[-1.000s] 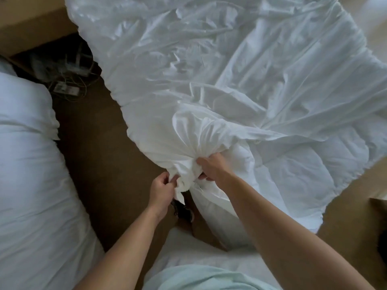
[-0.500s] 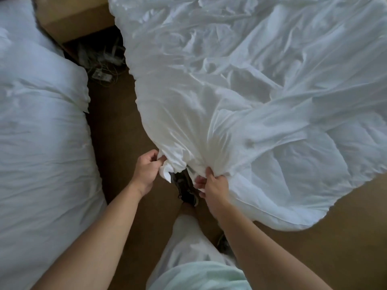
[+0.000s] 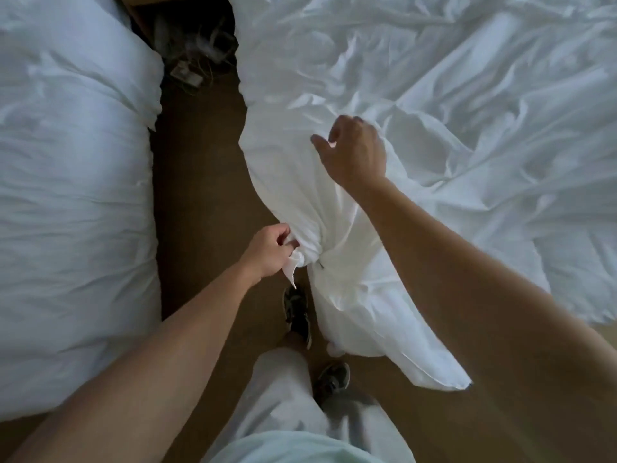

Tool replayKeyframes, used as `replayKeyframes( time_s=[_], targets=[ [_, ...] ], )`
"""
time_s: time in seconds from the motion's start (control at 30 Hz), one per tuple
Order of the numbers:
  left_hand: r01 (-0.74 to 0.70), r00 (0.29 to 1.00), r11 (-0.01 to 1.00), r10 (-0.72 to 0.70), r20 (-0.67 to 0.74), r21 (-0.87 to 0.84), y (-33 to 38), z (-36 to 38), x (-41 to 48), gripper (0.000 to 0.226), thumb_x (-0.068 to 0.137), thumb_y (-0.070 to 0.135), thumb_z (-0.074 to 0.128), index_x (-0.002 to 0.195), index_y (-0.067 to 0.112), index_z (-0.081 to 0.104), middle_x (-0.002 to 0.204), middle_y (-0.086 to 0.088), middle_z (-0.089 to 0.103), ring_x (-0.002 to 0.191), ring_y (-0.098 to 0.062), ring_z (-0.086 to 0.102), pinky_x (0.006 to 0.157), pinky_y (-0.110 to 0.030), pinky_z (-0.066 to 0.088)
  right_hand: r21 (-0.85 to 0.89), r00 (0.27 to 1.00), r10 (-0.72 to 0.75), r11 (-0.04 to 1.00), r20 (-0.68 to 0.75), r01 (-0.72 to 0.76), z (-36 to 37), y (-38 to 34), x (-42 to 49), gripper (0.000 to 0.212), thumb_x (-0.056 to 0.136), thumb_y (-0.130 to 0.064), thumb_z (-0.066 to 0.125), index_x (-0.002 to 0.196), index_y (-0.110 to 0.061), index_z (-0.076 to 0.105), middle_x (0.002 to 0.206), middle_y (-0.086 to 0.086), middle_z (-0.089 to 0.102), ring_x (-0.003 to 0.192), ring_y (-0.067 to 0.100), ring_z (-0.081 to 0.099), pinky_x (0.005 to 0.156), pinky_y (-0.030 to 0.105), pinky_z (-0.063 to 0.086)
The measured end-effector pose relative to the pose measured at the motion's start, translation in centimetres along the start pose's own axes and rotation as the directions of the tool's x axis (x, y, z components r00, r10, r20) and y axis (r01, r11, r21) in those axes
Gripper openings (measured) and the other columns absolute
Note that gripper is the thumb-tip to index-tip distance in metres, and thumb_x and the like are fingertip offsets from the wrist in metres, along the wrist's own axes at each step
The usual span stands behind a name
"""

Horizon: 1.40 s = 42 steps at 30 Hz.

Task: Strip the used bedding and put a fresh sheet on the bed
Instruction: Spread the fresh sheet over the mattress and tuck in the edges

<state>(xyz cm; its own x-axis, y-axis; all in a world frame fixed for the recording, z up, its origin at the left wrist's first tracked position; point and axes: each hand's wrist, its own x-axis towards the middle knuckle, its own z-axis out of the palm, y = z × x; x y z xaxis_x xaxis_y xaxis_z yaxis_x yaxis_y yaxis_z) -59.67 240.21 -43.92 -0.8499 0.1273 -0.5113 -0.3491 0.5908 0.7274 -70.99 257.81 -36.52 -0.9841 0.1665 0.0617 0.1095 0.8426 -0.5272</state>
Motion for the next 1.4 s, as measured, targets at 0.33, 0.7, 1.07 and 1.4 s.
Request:
replayKeyframes(
  time_s=[0.33,0.7,1.07,1.4],
  targets=[
    [0.050,0.983,0.997,-0.040,0.182,-0.050,-6.2,-2.1,6.8,0.012,0.098,0.029,0.063,0.096,0.019,0.068,0.091,0.002,0.070,0.083,-0.016,0.065,0.080,-0.040,0.054,-0.510,0.576,0.324,0.839,0.750,0.192,20.6,7.9,5.6,0.056,0.091,-0.066,0.053,0.100,-0.013,0.069,0.119,0.011,0.067,0.104,0.030,0.065,0.083,0.034,0.048],
    [0.362,0.932,0.580,-0.212,0.294,-0.729,-4.0,-5.0,11.4,0.018,0.097,0.002,0.059,0.105,0.008,0.073,0.096,-0.010,0.073,0.081,-0.018,0.067,0.066,-0.027,0.053,0.193,0.881,0.354,0.932,-0.314,-0.305,14.7,3.1,26.1,0.040,0.092,-0.045,0.045,0.102,-0.009,0.058,0.089,0.004,0.062,0.100,0.031,0.061,0.074,0.027,0.030],
    [0.446,0.646,-0.038,-0.678,0.351,-0.894,-3.7,2.3,3.9,0.020,0.102,0.006,0.050,0.090,0.010,0.065,0.064,-0.007,0.064,0.043,-0.011,0.053,0.033,-0.017,0.040,-0.018,0.988,0.149,0.989,0.043,-0.148,16.0,7.0,21.7,0.055,0.084,-0.065,0.047,0.106,-0.016,0.061,0.105,0.011,0.069,0.100,0.035,0.064,0.078,0.035,0.043],
    [0.332,0.758,0.215,-0.640,0.125,-0.918,-0.8,2.9,1.2,0.017,0.100,0.003,0.048,0.102,0.011,0.063,0.083,-0.013,0.070,0.058,-0.016,0.062,0.044,-0.021,0.044,-0.059,0.613,-0.599,0.688,0.515,0.723,7.4,9.0,-5.1,0.066,0.077,-0.080,0.051,0.107,-0.021,0.059,0.105,0.003,0.060,0.094,0.025,0.058,0.082,0.043,0.048]
  ],
)
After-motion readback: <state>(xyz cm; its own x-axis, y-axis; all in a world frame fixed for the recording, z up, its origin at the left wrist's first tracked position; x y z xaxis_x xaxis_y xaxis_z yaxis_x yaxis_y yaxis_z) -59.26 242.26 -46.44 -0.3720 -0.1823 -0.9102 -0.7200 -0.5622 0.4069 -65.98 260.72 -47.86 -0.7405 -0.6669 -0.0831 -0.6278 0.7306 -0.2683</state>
